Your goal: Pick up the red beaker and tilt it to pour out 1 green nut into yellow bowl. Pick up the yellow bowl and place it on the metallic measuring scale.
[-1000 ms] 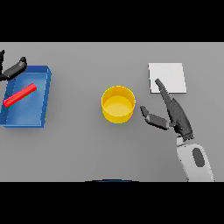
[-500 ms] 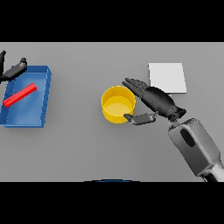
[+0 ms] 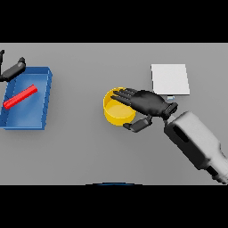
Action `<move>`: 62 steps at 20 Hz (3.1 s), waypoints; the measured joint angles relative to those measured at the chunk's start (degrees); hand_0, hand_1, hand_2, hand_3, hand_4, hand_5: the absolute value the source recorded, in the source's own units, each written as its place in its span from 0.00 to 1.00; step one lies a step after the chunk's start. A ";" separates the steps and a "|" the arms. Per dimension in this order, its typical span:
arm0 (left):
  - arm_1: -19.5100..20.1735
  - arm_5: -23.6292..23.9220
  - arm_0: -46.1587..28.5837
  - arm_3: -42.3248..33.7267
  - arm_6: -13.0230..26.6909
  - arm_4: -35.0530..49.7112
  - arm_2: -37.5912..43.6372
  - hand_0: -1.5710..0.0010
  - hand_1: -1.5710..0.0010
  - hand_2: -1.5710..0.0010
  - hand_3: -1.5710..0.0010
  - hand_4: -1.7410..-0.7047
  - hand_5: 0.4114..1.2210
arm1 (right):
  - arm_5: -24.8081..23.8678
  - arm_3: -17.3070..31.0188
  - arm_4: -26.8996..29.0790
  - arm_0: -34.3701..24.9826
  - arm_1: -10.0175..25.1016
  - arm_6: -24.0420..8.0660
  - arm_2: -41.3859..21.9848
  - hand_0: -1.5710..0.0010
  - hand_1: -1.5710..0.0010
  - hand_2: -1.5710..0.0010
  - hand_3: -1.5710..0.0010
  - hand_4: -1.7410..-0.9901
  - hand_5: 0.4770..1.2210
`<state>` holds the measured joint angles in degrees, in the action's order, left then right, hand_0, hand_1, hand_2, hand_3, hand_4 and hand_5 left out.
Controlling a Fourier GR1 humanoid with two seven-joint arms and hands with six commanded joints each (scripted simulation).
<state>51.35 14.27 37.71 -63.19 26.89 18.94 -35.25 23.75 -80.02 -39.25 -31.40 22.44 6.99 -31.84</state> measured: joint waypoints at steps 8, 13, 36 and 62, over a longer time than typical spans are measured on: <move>-0.40 -0.16 0.35 0.16 -0.55 0.37 0.26 1.00 1.00 1.00 1.00 0.91 0.39 | -0.12 7.99 -3.22 -3.71 -1.61 3.50 -4.06 1.00 1.00 1.00 1.00 0.64 0.27; -0.23 0.23 -0.38 -0.15 -0.16 0.36 0.14 1.00 1.00 1.00 1.00 0.92 0.39 | 1.71 10.97 -3.38 -4.86 -1.89 4.68 -5.20 1.00 1.00 1.00 1.00 0.62 0.30; 0.71 0.81 -1.19 -1.79 -0.32 0.28 0.12 1.00 1.00 1.00 1.00 0.92 0.39 | 2.98 12.13 -2.43 -5.86 -2.01 4.31 -6.15 0.07 0.08 0.08 0.23 0.07 0.97; 0.72 -0.22 0.22 -0.38 -0.54 0.55 0.90 1.00 1.00 1.00 1.00 0.91 0.42 | 2.11 16.56 1.74 -14.68 9.80 -2.15 2.24 0.01 0.00 0.00 0.18 0.02 1.00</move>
<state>52.07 14.05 37.93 -63.57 26.36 19.50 -34.35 25.86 -63.46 -37.52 -46.08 32.25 4.84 -29.60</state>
